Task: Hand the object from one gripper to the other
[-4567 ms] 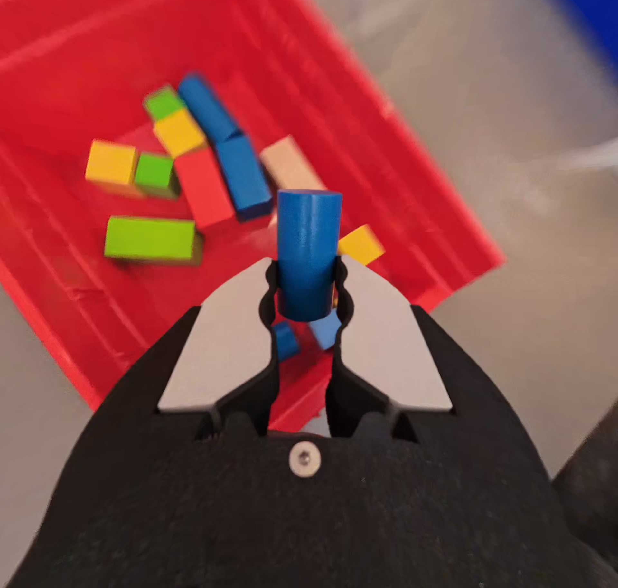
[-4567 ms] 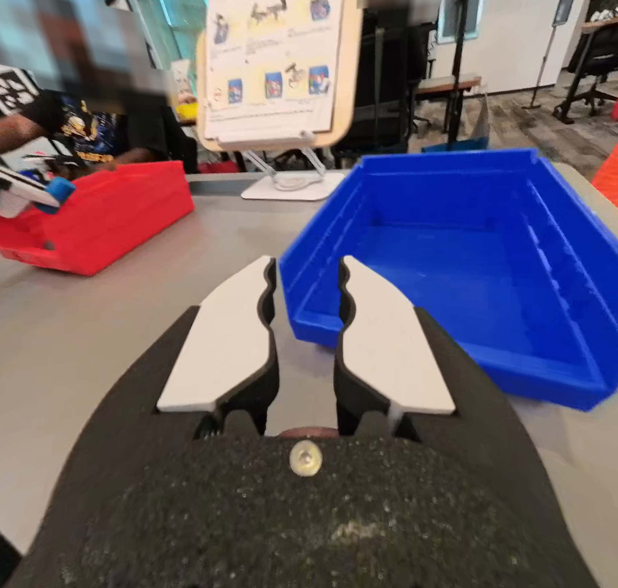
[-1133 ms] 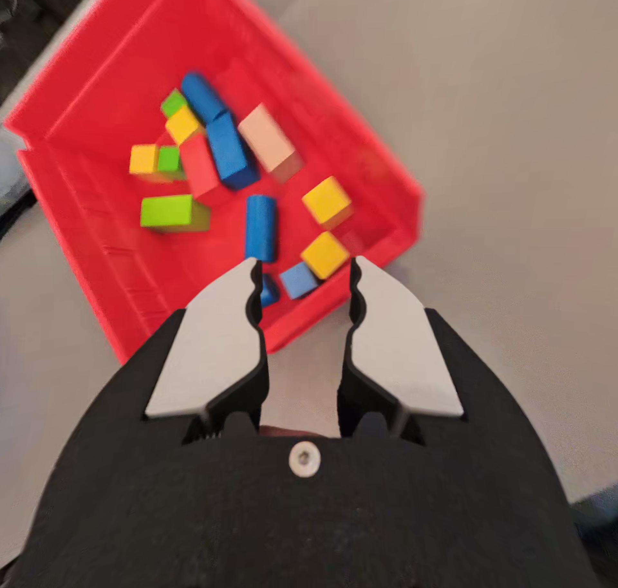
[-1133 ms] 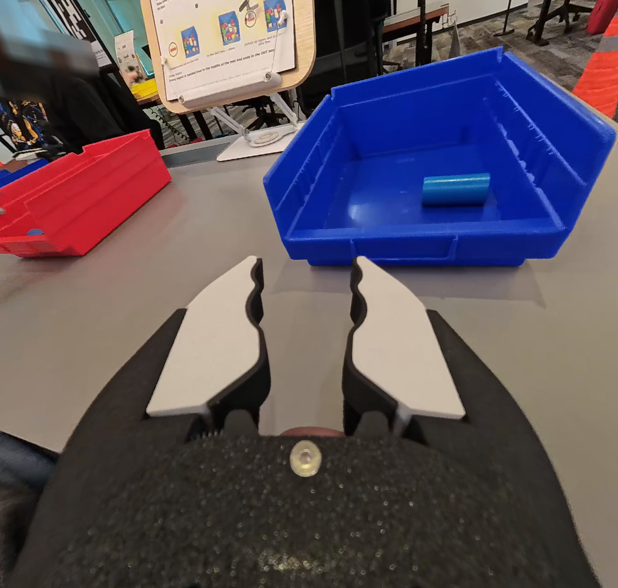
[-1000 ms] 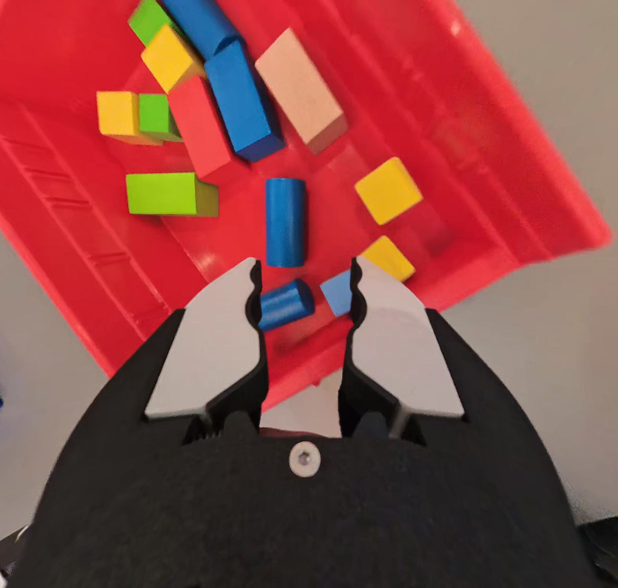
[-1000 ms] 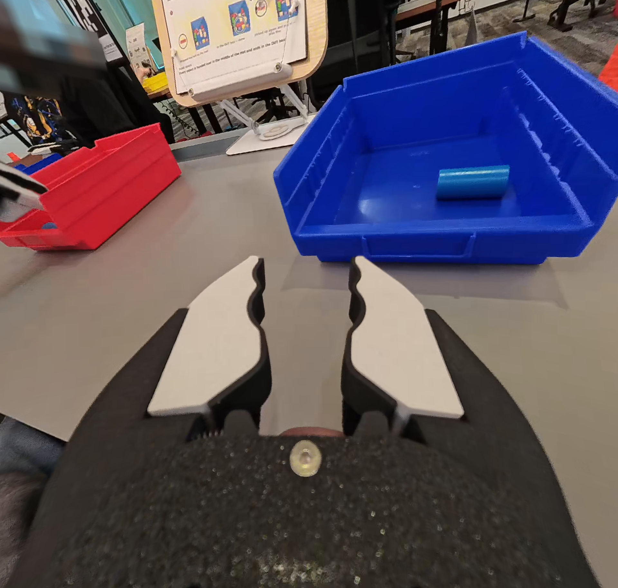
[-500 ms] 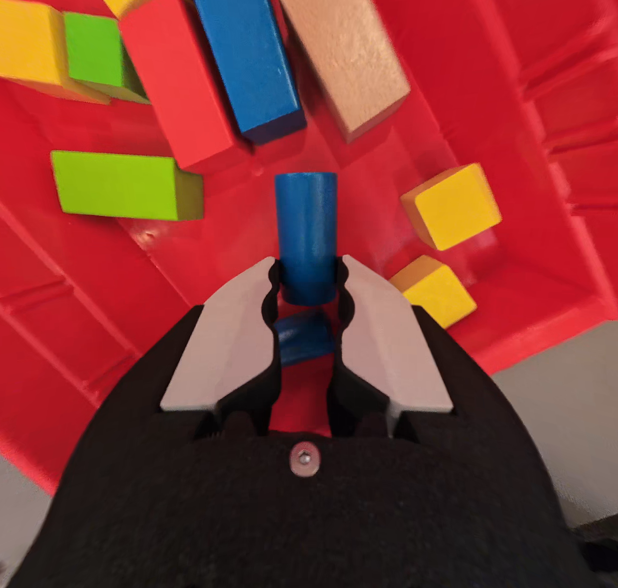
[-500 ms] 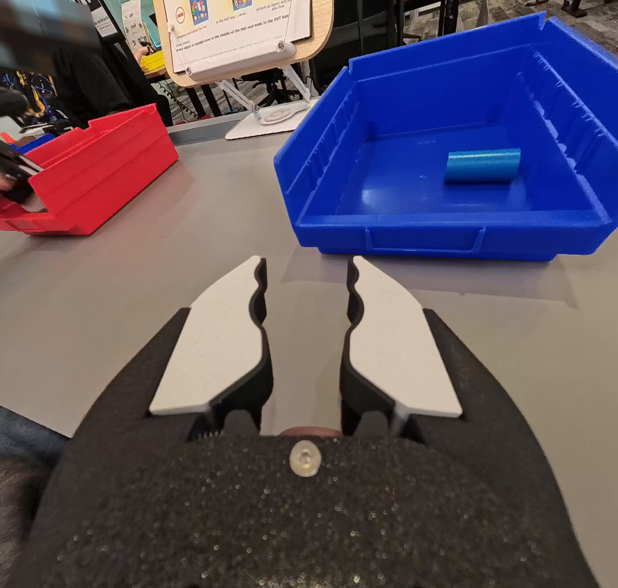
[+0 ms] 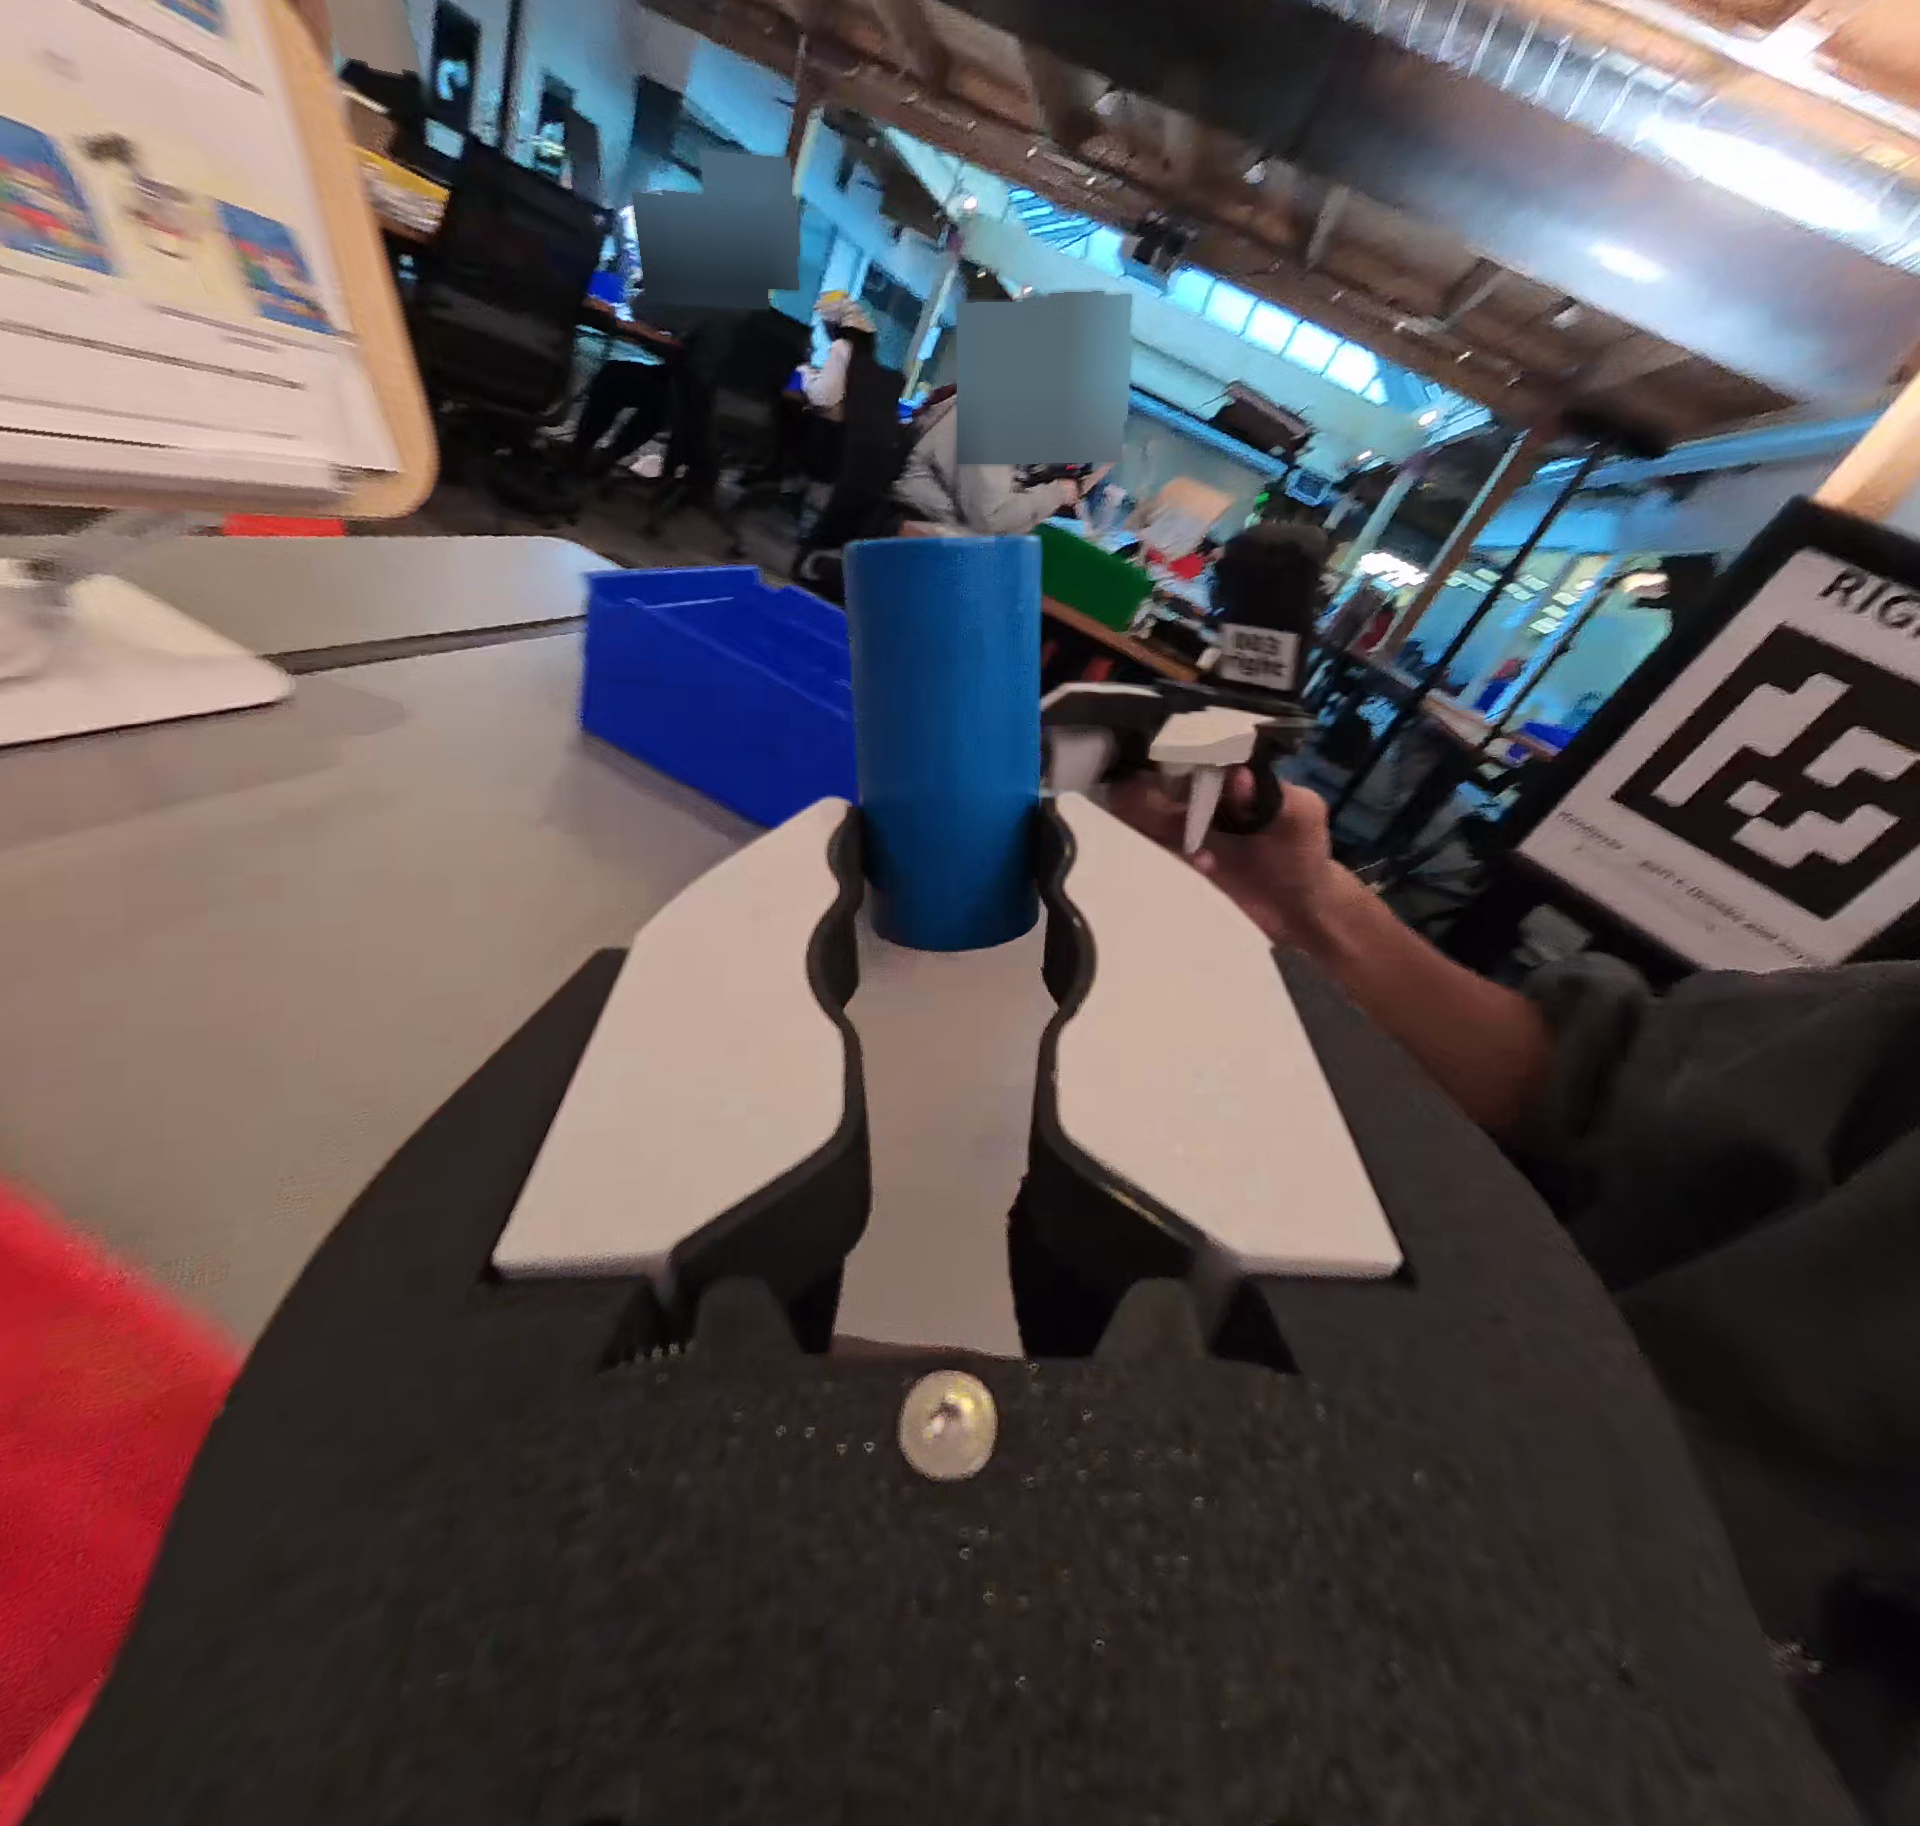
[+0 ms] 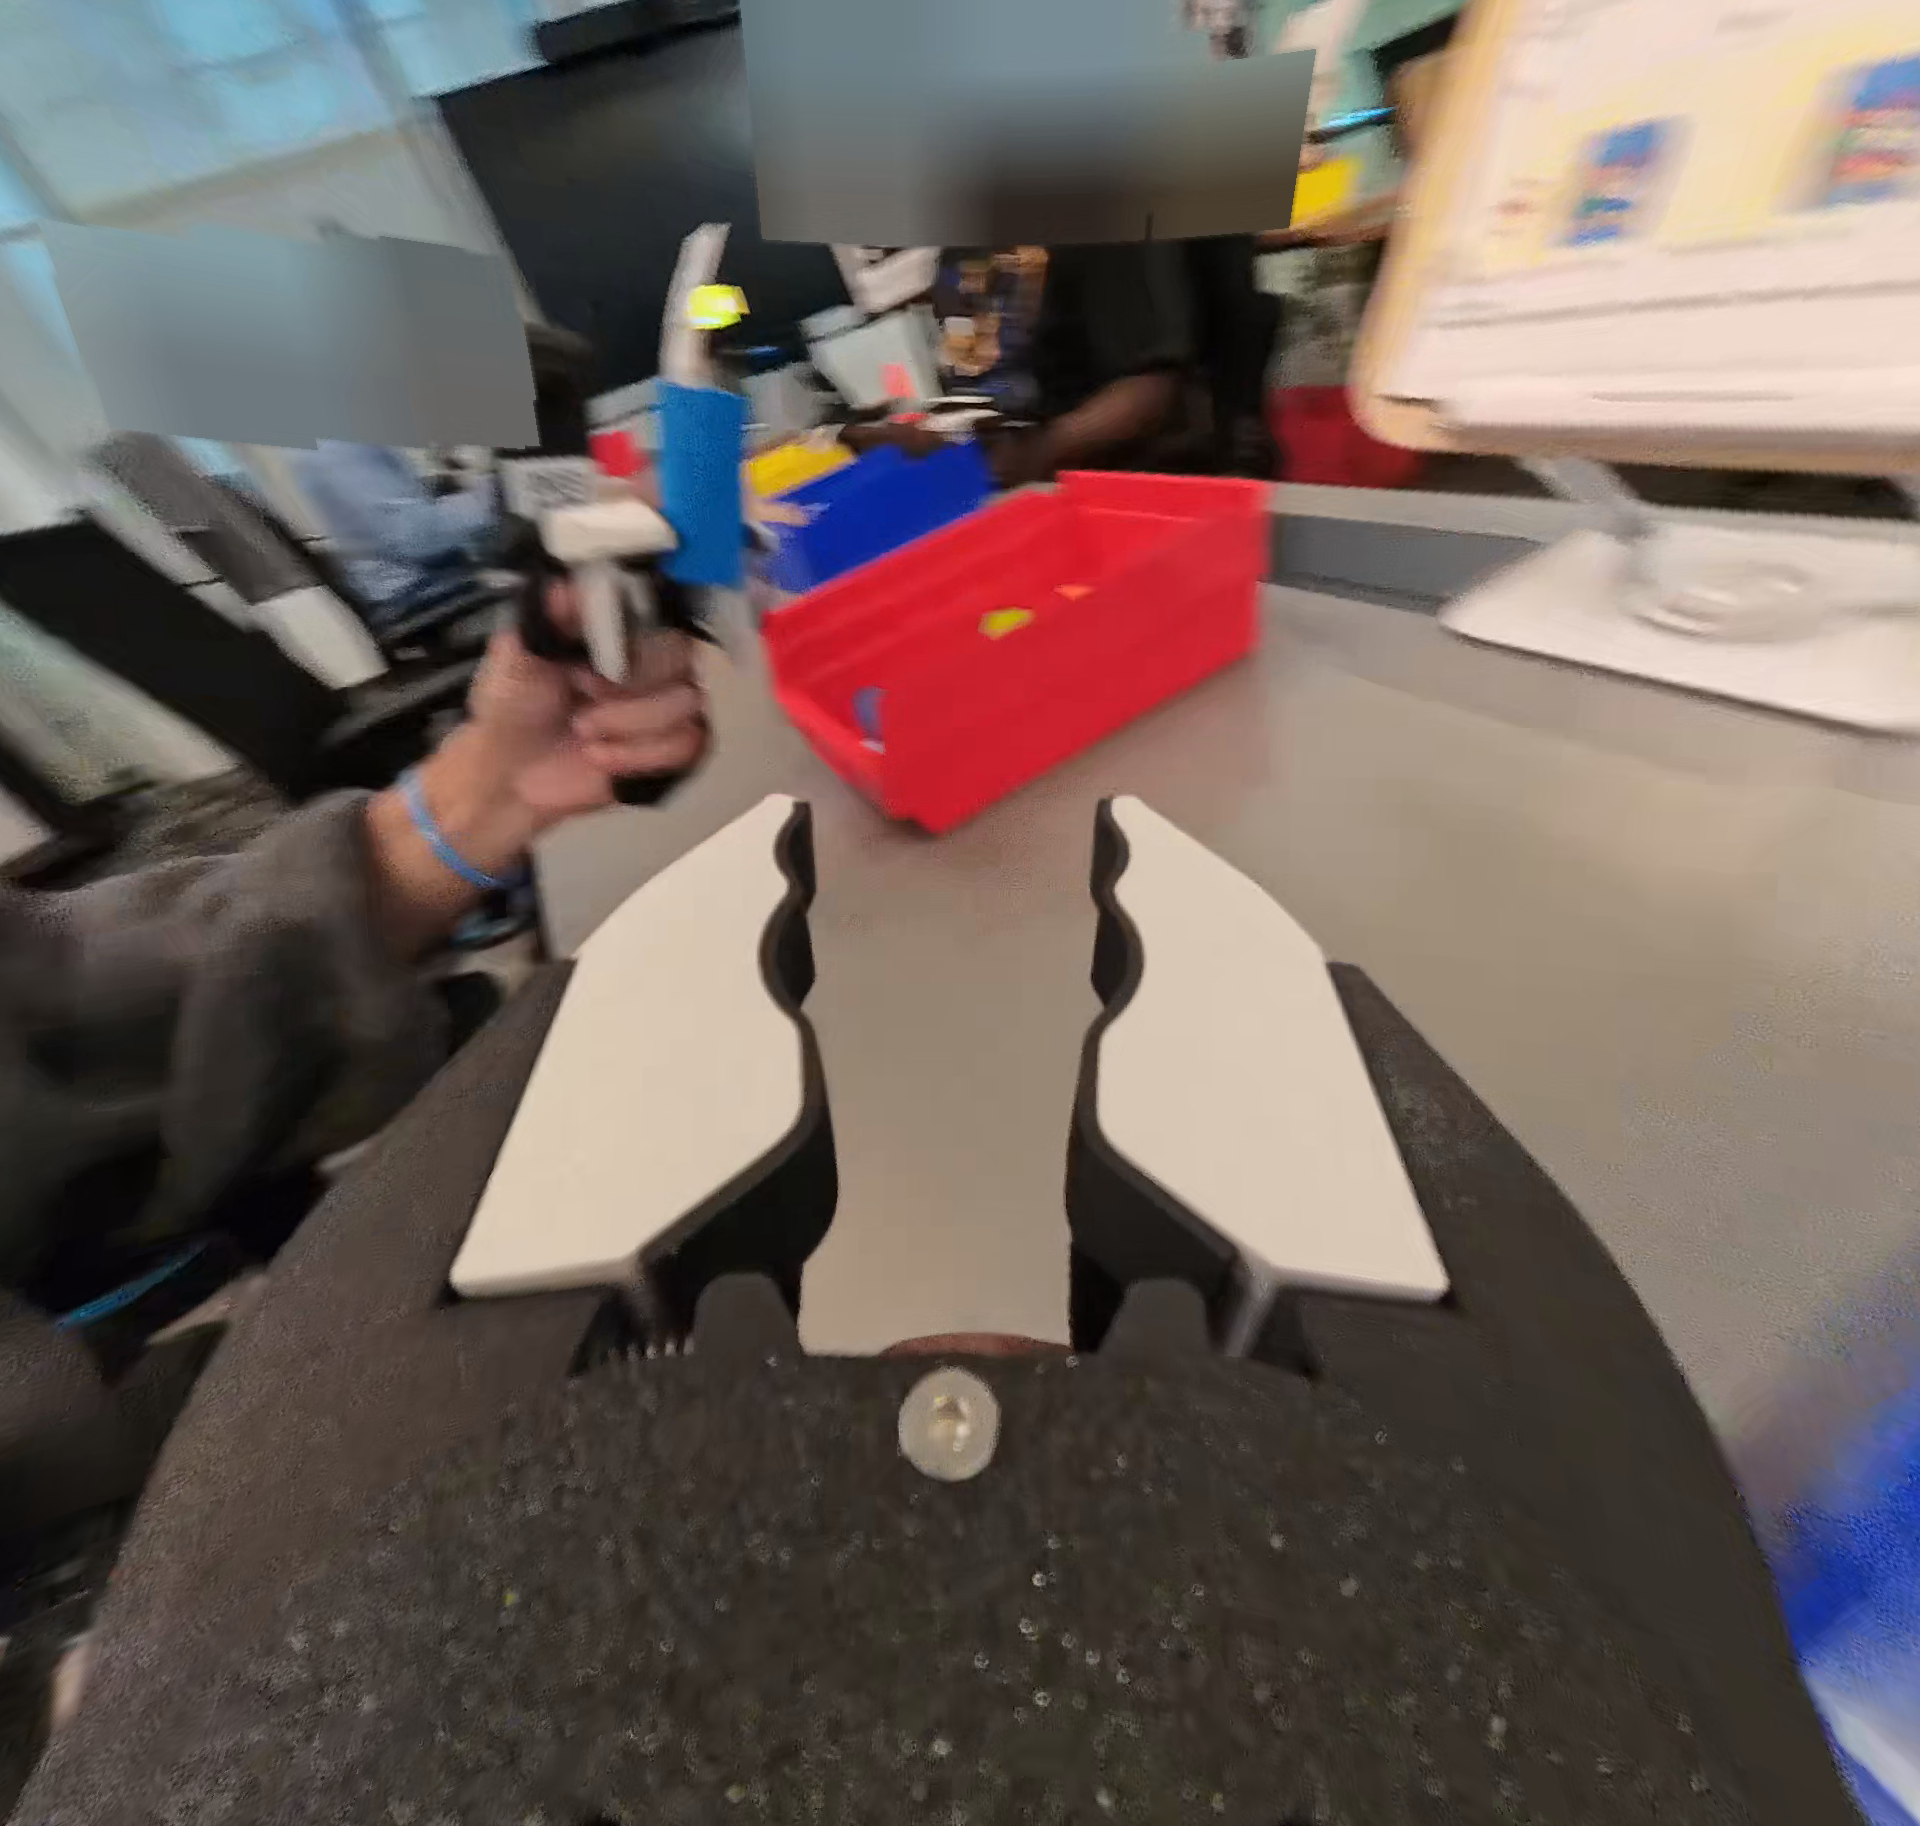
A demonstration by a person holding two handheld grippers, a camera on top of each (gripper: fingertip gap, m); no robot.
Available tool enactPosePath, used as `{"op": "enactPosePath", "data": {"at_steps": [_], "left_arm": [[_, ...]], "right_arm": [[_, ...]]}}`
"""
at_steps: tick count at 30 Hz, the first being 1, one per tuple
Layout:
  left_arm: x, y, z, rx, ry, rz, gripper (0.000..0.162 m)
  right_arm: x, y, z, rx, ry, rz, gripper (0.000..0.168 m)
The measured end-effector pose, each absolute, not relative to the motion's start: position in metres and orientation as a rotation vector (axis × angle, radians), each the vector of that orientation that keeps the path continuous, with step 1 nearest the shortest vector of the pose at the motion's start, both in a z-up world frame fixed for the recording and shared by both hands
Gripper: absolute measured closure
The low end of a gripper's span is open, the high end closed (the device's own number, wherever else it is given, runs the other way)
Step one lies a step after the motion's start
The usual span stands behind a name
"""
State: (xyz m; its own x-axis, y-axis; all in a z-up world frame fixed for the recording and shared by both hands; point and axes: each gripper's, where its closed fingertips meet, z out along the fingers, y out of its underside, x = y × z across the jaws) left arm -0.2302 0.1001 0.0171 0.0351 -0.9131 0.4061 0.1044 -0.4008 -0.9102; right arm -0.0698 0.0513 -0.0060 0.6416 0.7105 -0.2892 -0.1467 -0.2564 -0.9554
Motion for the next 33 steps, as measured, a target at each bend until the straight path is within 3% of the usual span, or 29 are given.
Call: {"op": "enactPosePath", "data": {"at_steps": [4, 12, 14, 15, 24, 27, 33], "left_arm": [[-0.190, 0.067, 0.008, -1.419, 0.872, -1.646, 0.131], [-0.166, 0.044, -0.023, -1.483, 0.971, -1.555, 0.131], [-0.163, 0.044, -0.025, -1.492, 0.959, -1.553, 0.131], [-0.162, 0.044, -0.026, -1.504, 0.951, -1.565, 0.131], [-0.159, 0.039, -0.040, -1.586, 0.932, -1.549, 0.131], [-0.170, 0.031, -0.055, -1.637, 0.926, -1.525, 0.110], [-0.187, 0.006, -0.083, -1.716, 0.889, -1.543, 0.118]], "right_arm": [[-0.144, 0.060, 0.021, -1.517, -0.624, 1.173, 0.112], [-0.184, 0.059, -0.003, -1.448, -0.509, 1.651, 0.104], [-0.182, 0.060, -0.003, -1.421, -0.472, 1.722, 0.112], [-0.183, 0.058, -0.006, -1.415, -0.497, 1.735, 0.132], [-0.176, 0.053, -0.021, -1.478, -0.576, 1.607, 0.138], [-0.163, 0.052, -0.010, -1.457, -0.563, 1.571, 0.138], [-0.087, 0.064, 0.045, -1.471, -0.512, 1.263, 0.138]]}}
